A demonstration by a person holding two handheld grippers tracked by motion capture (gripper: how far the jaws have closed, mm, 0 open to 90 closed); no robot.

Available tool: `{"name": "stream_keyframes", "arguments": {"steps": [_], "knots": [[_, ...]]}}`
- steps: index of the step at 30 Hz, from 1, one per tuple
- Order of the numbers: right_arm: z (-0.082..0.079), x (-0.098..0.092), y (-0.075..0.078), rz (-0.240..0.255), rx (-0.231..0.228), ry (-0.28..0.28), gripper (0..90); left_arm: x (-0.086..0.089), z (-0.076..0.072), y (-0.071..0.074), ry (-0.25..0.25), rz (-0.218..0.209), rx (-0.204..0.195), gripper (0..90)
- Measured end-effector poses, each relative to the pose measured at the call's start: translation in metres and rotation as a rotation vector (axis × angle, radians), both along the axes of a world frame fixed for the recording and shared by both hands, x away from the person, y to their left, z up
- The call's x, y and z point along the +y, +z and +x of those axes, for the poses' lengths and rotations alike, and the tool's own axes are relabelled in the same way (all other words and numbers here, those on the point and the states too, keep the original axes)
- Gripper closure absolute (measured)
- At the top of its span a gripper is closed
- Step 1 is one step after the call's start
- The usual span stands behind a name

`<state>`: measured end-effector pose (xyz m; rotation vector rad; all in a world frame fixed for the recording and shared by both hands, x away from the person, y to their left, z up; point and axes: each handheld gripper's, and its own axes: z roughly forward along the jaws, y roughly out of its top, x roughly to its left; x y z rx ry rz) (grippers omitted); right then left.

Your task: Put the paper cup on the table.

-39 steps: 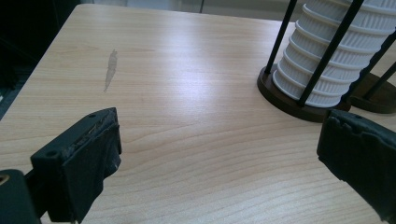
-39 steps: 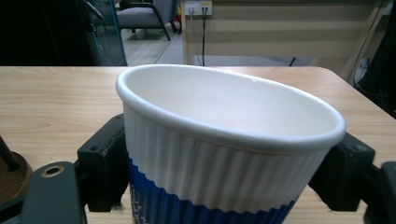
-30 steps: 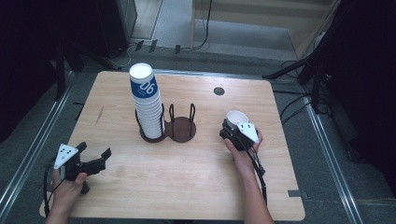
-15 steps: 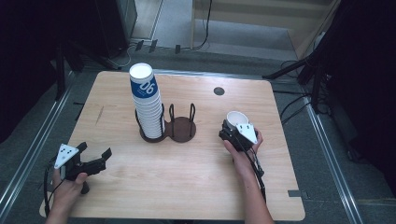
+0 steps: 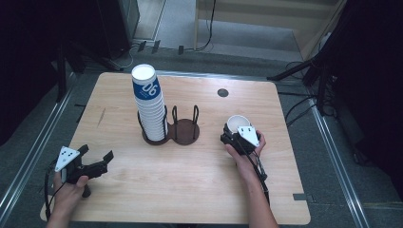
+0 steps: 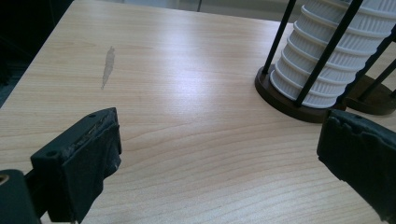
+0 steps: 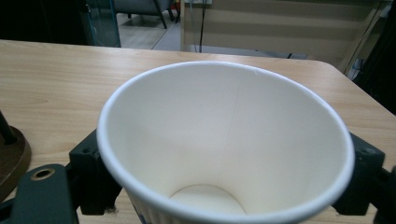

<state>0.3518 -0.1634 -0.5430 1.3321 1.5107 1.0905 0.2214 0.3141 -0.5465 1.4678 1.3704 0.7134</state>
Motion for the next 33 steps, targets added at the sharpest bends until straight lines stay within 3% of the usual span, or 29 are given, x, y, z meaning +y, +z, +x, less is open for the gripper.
{"name": "stream_keyframes", "arguments": {"steps": [22,33], "knots": [[-0.01,-0.005,0.018,0.03,0.046,0.068,2.8,-0.001,0.0,0.0,-0.003,0.005,0.007,0.4],[-0.027,-0.01,0.043,0.051,-0.014,0.12,2.8,-0.001,0.001,-0.001,-0.006,0.007,0.008,0.4]]}}
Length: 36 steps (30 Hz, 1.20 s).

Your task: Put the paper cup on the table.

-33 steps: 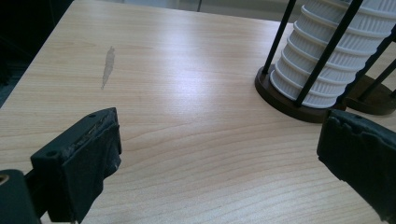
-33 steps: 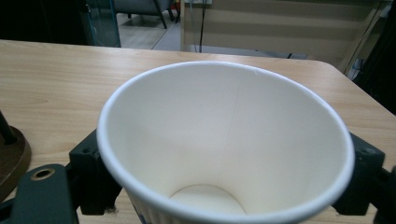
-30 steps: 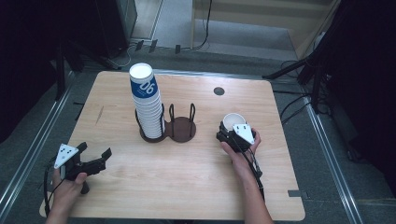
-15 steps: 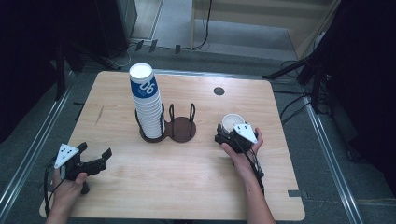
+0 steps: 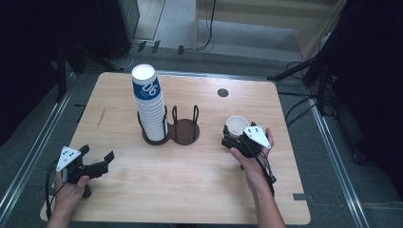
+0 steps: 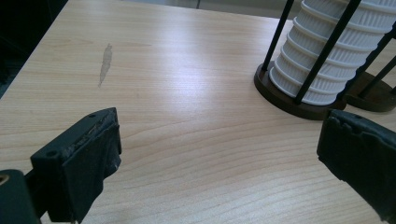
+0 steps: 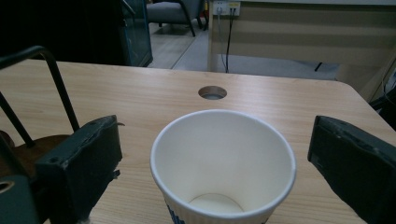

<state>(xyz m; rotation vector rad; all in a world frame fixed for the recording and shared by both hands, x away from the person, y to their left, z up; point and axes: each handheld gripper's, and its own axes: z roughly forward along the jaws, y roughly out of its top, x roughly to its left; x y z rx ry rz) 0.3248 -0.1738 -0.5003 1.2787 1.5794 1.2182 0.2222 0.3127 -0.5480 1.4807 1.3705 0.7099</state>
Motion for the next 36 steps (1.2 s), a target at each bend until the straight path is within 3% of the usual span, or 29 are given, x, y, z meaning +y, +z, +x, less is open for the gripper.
{"name": "stream_keyframes", "arguments": {"steps": [12,36], "knots": [[-0.015,-0.023,0.01,0.007,-0.029,-0.006,2.8,-0.001,0.0,-0.001,-0.002,0.008,0.005,0.4],[-0.038,-0.085,-0.002,0.002,0.004,-0.086,2.8,0.0,-0.001,0.0,0.001,-0.004,0.004,0.4]]}}
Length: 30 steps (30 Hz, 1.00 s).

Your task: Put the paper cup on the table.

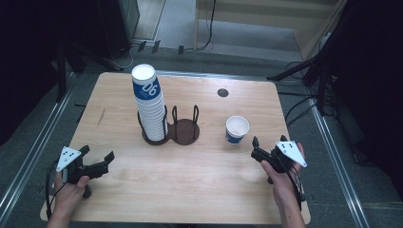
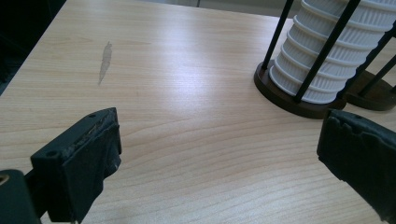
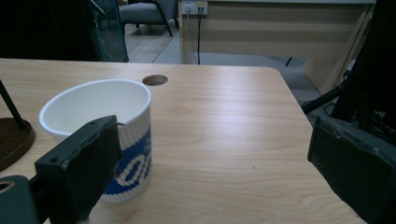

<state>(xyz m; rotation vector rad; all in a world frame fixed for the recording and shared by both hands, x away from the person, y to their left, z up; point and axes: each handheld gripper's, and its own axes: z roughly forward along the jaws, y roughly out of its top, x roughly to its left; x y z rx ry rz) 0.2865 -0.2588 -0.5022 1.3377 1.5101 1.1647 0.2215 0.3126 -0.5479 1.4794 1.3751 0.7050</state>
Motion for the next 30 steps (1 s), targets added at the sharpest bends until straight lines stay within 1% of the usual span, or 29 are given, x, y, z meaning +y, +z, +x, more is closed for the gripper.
{"name": "stream_keyframes", "arguments": {"steps": [3,7,12,17,22,28,30], "knots": [[-0.003,-0.007,-0.003,0.005,0.013,-0.001,2.9,0.0,0.0,0.0,0.0,0.0,0.0,0.4],[-0.007,-0.015,-0.007,-0.001,0.017,-0.015,3.1,0.0,0.0,0.0,-0.001,0.001,0.001,0.4],[-0.011,-0.024,-0.011,0.019,0.024,-0.029,3.1,0.0,0.0,0.0,-0.001,0.003,0.001,0.4],[-0.016,-0.032,-0.015,0.025,0.032,-0.042,3.1,0.0,0.0,0.0,-0.001,0.001,0.001,0.4],[-0.022,-0.041,-0.019,0.016,0.04,-0.059,3.1,0.0,0.0,0.0,-0.002,0.0,0.0,0.4],[-0.029,-0.049,-0.022,0.017,0.044,-0.067,3.1,-0.001,0.0,-0.001,0.0,0.006,0.004,0.4],[-0.031,-0.053,-0.024,0.006,0.051,-0.067,3.1,-0.001,0.0,-0.001,-0.001,0.006,0.004,0.4]]}}
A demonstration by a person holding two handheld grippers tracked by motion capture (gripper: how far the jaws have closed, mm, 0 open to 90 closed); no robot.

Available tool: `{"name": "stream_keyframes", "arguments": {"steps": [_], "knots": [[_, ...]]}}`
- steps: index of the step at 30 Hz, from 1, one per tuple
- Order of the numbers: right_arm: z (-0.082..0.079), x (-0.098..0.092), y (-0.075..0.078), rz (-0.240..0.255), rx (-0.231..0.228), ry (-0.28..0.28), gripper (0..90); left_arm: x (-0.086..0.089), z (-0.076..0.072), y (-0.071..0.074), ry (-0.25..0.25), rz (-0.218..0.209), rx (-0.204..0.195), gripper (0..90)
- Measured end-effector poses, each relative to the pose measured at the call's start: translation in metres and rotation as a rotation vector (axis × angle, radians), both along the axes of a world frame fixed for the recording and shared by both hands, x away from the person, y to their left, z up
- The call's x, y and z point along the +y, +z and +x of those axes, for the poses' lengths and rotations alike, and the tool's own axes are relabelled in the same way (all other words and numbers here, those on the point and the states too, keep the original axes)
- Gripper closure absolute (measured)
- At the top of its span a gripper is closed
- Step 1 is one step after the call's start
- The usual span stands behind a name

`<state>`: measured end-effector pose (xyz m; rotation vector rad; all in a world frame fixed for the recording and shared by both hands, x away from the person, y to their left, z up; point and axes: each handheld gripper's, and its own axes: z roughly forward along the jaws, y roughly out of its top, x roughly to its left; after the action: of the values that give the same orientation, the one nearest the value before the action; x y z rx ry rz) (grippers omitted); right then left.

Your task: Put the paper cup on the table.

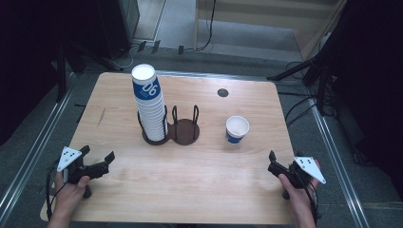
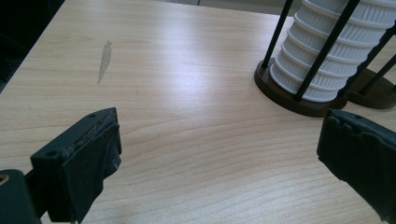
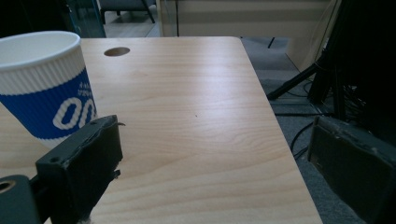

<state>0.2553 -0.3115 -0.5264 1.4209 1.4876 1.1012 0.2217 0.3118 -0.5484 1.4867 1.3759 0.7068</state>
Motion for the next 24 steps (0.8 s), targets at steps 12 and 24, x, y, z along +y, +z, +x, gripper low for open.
{"name": "stream_keyframes", "arguments": {"steps": [12,24], "knots": [[-0.016,-0.019,-0.006,0.0,0.009,-0.034,3.1,0.001,0.0,0.0,0.004,-0.01,-0.003,0.4],[-0.027,-0.029,-0.013,-0.025,0.019,-0.052,3.1,0.0,0.0,0.0,0.001,-0.005,-0.001,0.4]]}}
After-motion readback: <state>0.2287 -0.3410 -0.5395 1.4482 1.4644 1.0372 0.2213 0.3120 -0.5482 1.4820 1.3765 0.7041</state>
